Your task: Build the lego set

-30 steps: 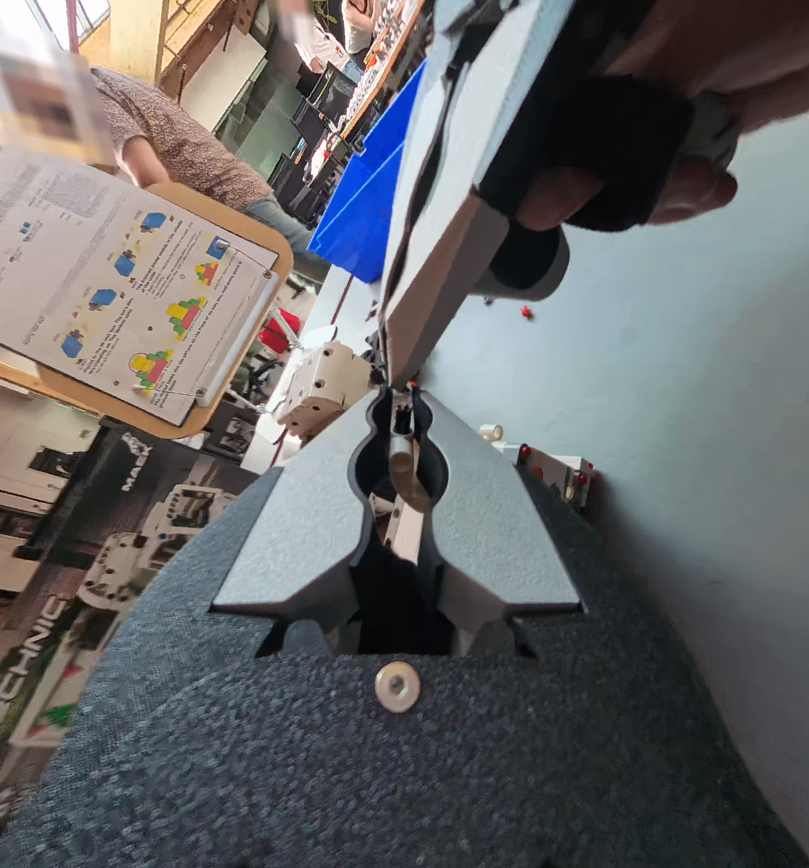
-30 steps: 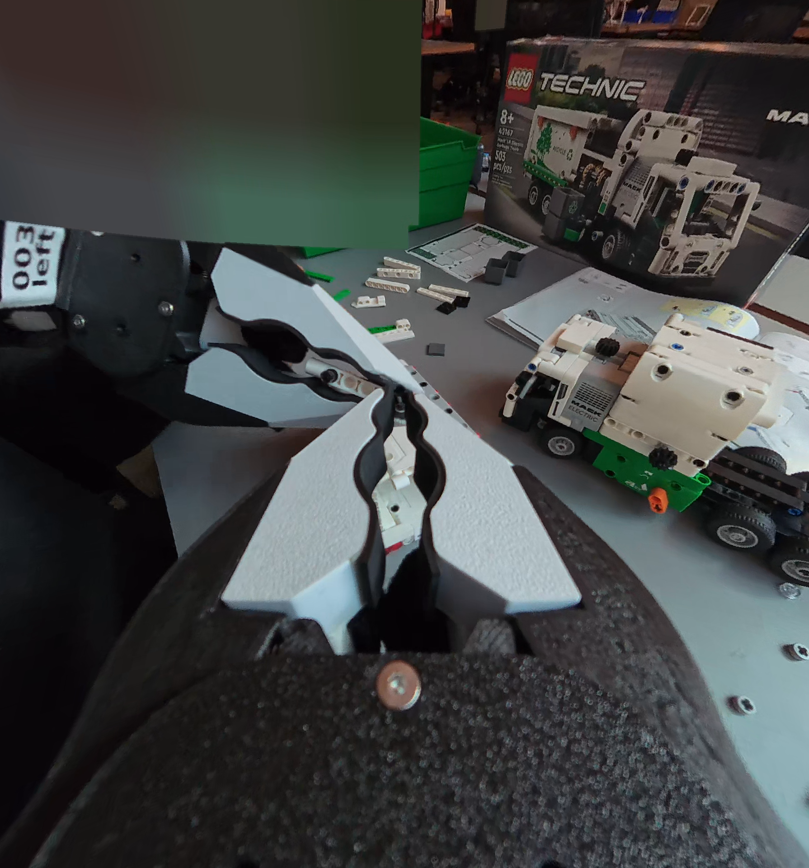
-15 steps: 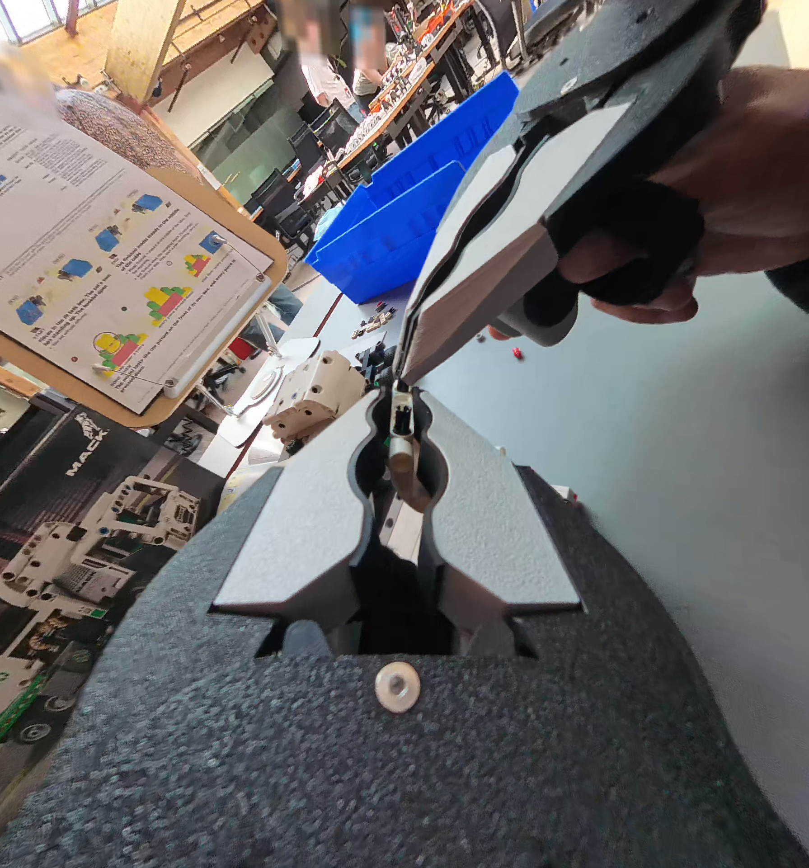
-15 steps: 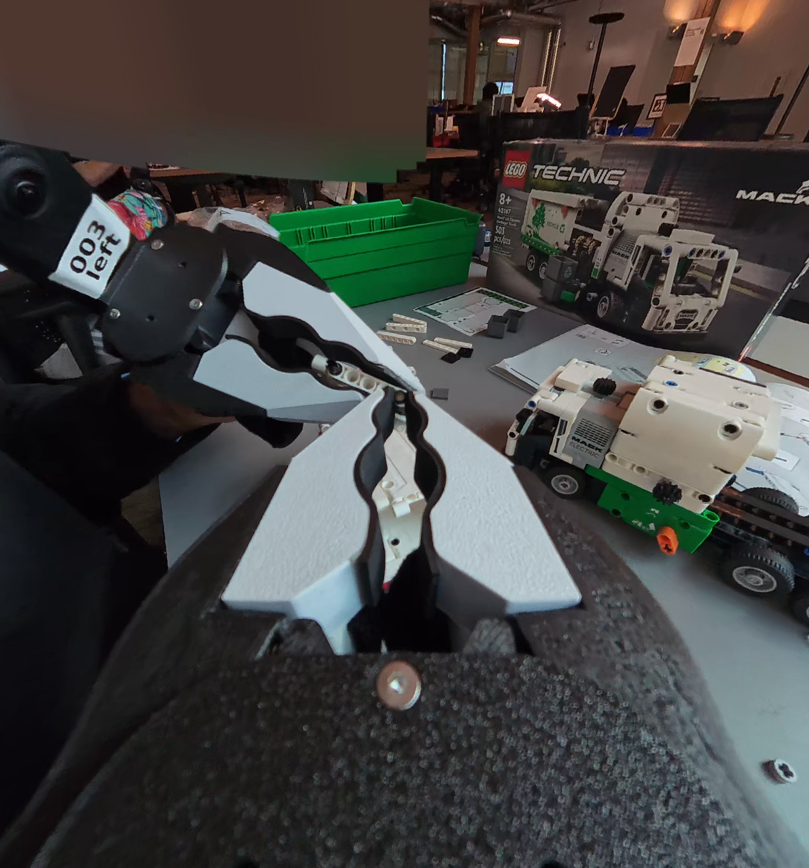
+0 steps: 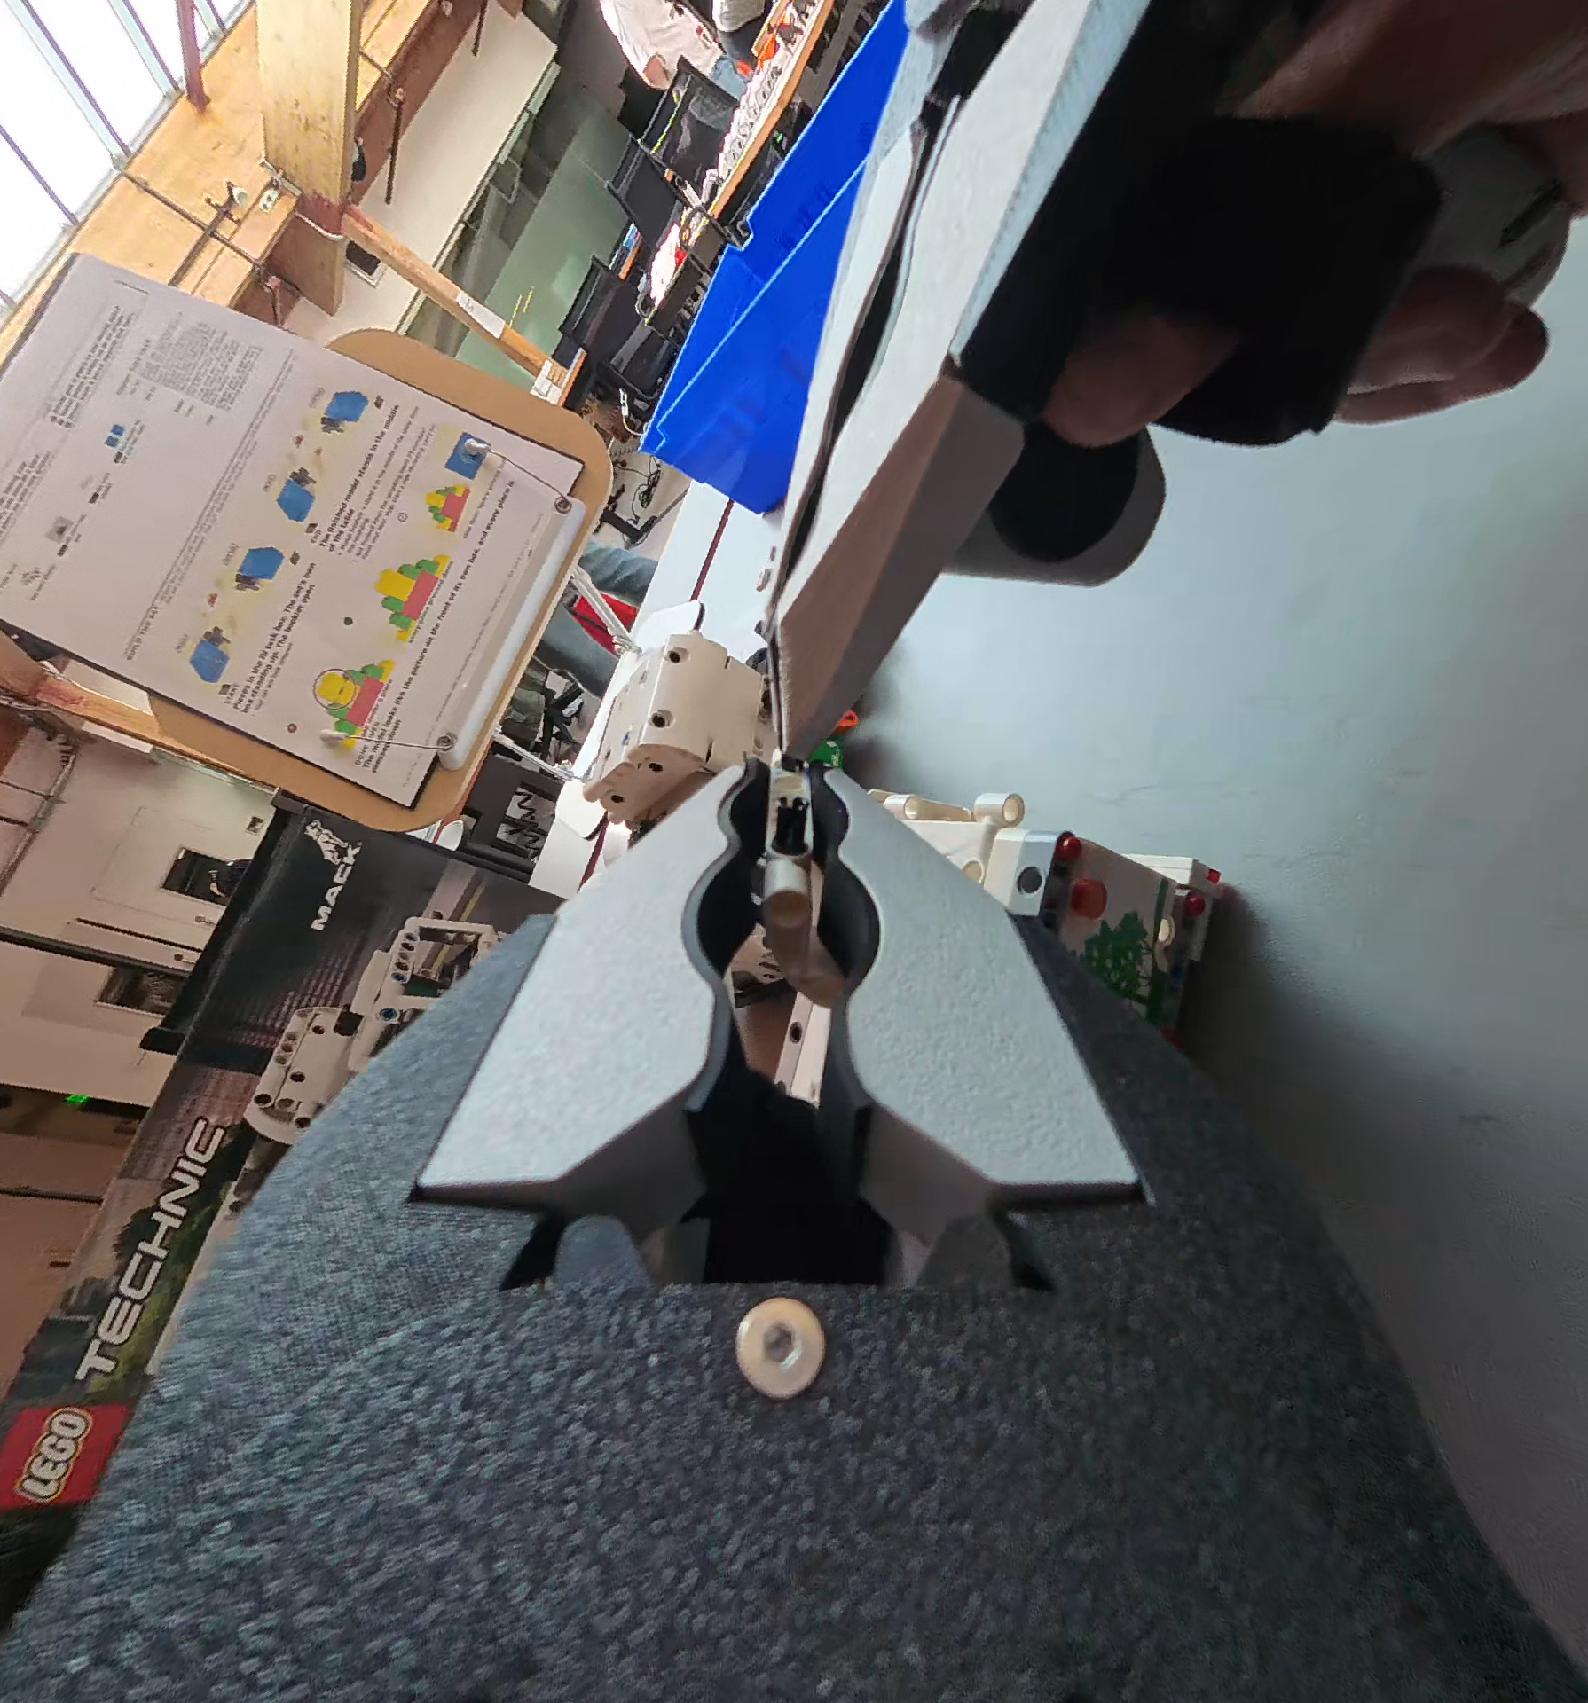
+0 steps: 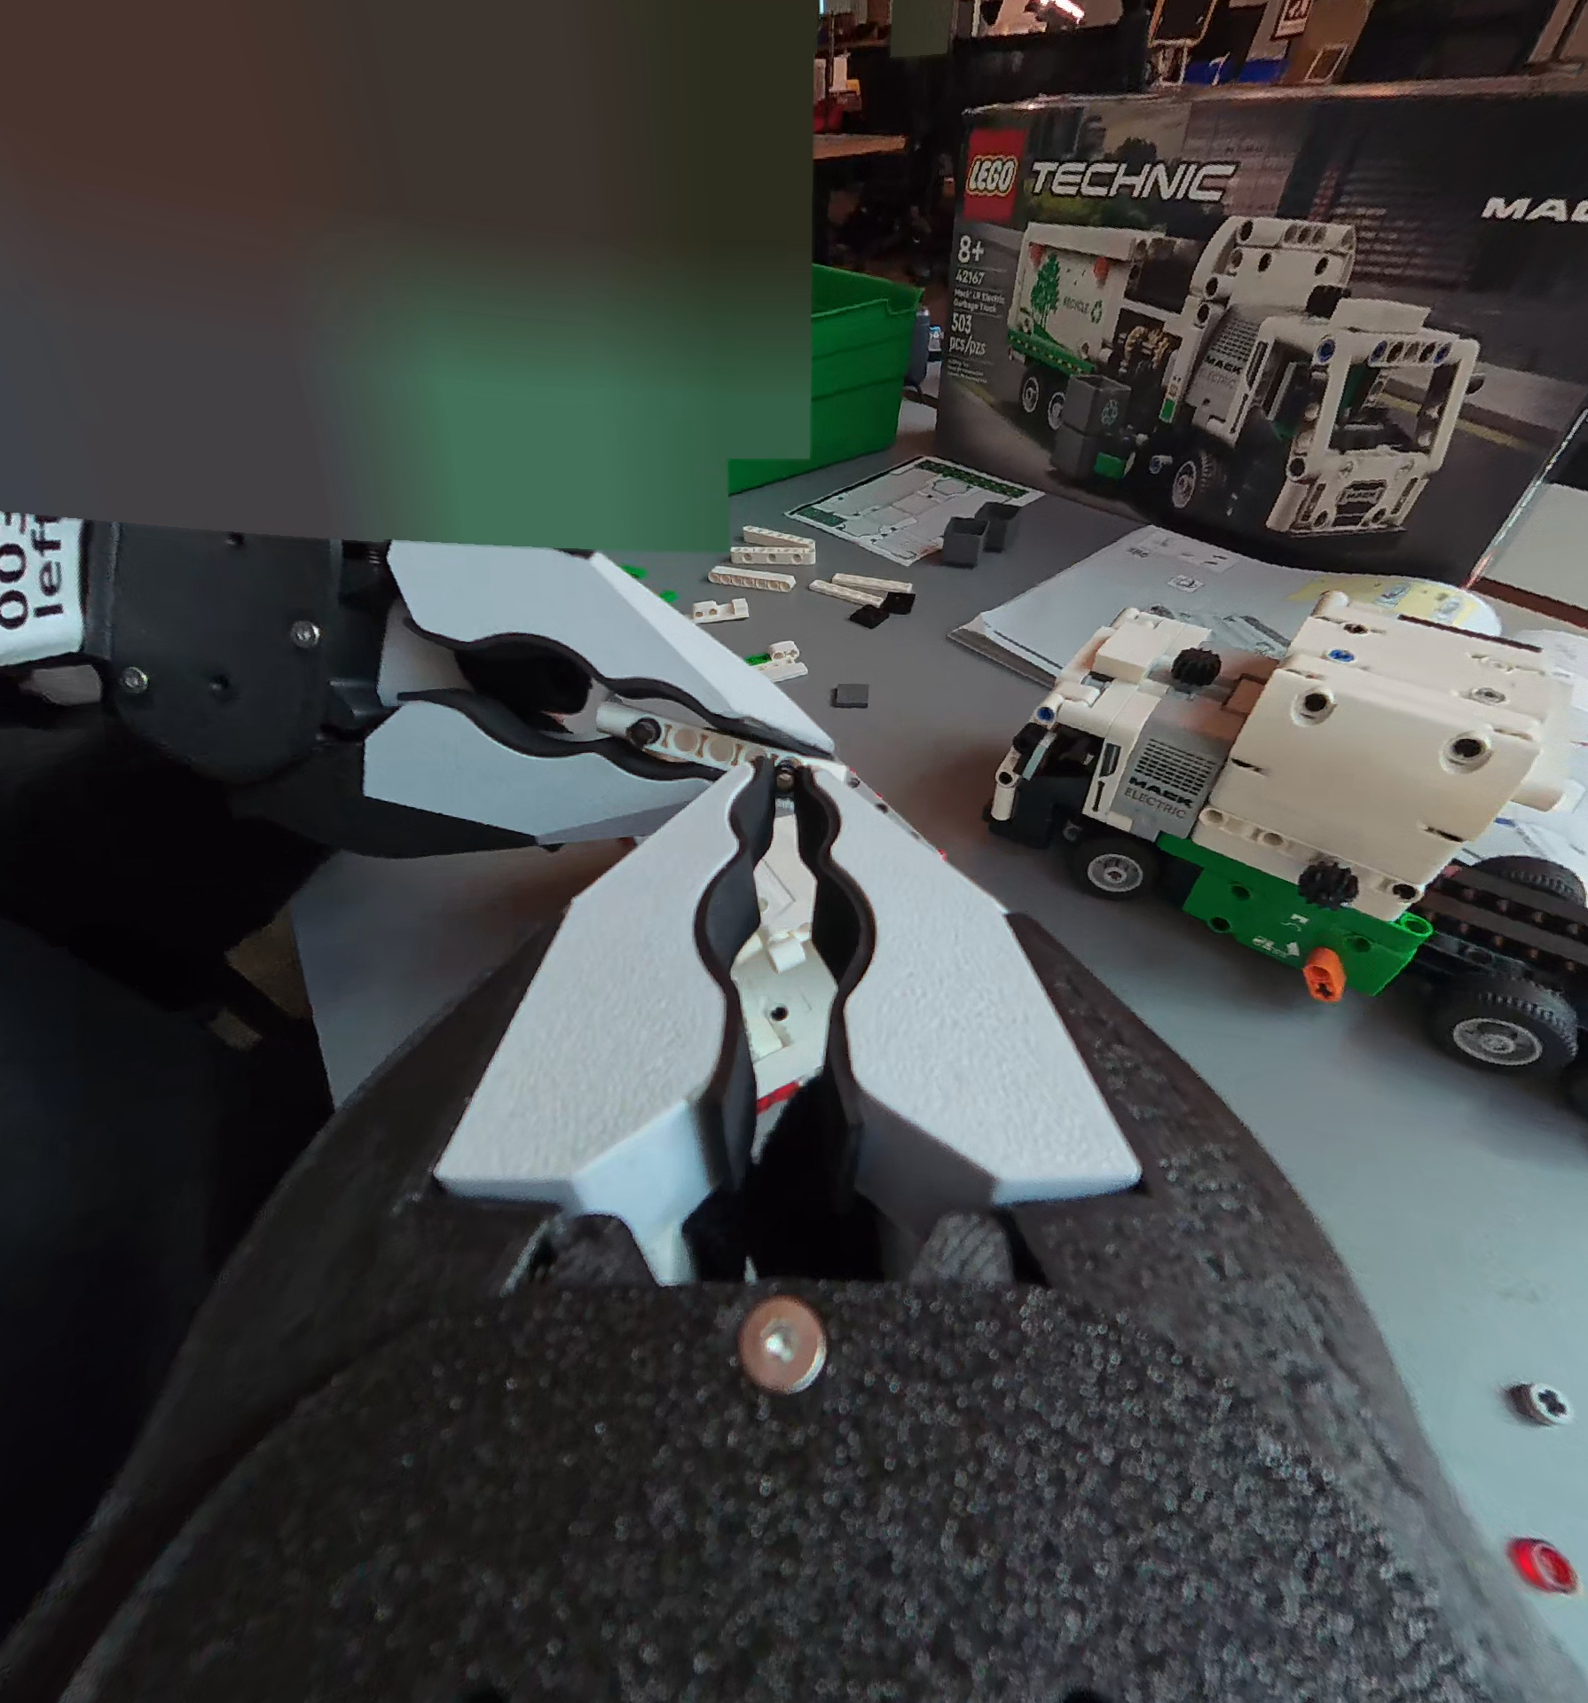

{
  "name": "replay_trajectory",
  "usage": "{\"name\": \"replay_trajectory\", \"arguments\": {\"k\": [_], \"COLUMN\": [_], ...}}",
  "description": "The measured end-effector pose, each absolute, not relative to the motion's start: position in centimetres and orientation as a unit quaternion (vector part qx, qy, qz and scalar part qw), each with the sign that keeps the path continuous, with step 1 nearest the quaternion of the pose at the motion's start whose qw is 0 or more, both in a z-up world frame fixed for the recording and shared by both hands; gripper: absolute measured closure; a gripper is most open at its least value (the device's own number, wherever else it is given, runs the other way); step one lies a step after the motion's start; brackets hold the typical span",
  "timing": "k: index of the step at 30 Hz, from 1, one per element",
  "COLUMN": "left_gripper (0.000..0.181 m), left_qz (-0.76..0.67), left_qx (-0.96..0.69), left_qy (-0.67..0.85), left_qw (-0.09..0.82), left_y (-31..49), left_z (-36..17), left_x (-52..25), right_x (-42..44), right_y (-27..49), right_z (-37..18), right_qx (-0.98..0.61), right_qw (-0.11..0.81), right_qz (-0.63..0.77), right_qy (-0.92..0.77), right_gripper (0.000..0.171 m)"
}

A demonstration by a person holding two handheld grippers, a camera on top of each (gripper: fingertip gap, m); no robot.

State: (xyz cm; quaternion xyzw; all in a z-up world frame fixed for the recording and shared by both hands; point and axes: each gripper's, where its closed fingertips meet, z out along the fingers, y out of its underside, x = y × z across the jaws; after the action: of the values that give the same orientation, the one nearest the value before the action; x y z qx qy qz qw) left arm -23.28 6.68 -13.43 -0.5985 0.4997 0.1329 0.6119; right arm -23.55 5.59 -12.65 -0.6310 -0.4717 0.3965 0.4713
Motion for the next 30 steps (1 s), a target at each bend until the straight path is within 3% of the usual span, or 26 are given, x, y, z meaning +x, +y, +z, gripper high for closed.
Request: {"name": "replay_trajectory", "arguments": {"k": [13,25,30], "left_gripper": [0.176,0.176,0.176], "left_qz": [0.218,0.189,0.207], "left_qx": [-0.573,-0.582,-0.577], "left_qy": [0.525,0.517,0.523], "left_qw": [0.59,0.598,0.592], "left_y": [7.1,7.2,7.1], "left_z": [-14.4,-14.3,-14.6], "left_x": [-23.3,-23.0,-22.9], "right_x": [-23.4,-23.2,-23.2], "right_y": [6.0,6.3,6.2], "right_z": [-13.8,-13.4,-13.8], "right_qx": [-0.659,-0.626,-0.638], "right_qw": [0.448,0.514,0.478], "right_qz": [0.433,0.361,0.416], "right_qy": [-0.421,-0.463,-0.438], "right_gripper": [0.168,0.168,0.168]}}
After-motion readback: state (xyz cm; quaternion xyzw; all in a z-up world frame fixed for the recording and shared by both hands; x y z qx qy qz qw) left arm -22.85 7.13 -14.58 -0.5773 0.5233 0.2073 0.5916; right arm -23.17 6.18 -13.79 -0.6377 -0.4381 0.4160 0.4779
